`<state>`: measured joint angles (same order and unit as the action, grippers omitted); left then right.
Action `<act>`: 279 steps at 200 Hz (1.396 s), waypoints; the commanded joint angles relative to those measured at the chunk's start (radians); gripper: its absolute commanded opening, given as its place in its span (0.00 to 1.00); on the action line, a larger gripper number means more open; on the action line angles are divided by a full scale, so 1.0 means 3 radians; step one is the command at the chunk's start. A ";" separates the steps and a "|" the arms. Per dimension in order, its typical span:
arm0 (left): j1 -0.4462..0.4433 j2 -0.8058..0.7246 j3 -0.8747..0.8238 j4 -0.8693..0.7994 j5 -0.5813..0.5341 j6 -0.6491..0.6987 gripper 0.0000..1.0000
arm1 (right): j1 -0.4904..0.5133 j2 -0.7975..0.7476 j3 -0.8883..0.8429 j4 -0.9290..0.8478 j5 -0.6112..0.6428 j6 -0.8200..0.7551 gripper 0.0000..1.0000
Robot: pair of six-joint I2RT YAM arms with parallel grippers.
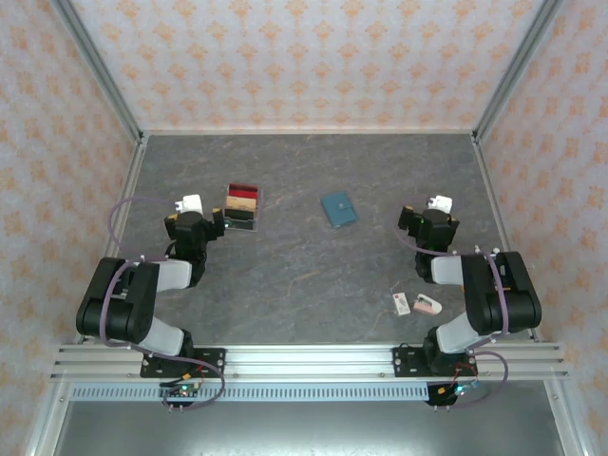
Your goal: Take the credit cards out of the card holder
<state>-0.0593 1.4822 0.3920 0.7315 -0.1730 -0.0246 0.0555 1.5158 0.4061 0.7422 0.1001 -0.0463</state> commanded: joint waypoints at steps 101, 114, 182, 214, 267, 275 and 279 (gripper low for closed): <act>0.0003 0.0045 0.0100 0.0067 0.0044 0.0078 1.00 | -0.0014 0.0026 0.0059 0.0093 0.0014 0.0001 1.00; 0.0003 0.0042 0.0100 0.0067 0.0046 0.0077 1.00 | -0.0016 0.0027 0.0058 0.0093 0.0014 0.0000 1.00; 0.0009 -0.0058 0.0123 -0.0043 -0.0022 0.0048 1.00 | -0.0014 -0.0053 0.0027 0.0084 -0.0148 -0.0090 1.00; 0.0017 -0.0382 0.0248 -0.0568 -0.0064 -0.0020 1.00 | 0.0012 -0.0275 -0.0019 -0.0014 -0.0234 -0.0159 1.00; -0.0017 -0.0920 0.0598 -0.1701 -0.0062 -0.0481 1.00 | 0.0456 -0.0942 0.0366 -0.1090 0.0188 -0.0111 1.00; -0.0016 -0.1003 0.0686 -0.1912 -0.0049 -0.0601 1.00 | 0.0505 -0.1005 0.0508 -0.1370 0.0190 0.0075 1.00; -0.0016 -0.1035 0.0723 -0.2013 -0.0021 -0.0639 1.00 | 0.0537 -0.1023 0.0589 -0.1550 0.0204 0.0162 1.00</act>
<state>-0.0593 1.2377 0.5343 0.3603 -0.1654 -0.1108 0.1738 1.2663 0.4763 0.5186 0.1070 -0.0906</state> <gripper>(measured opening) 0.998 0.997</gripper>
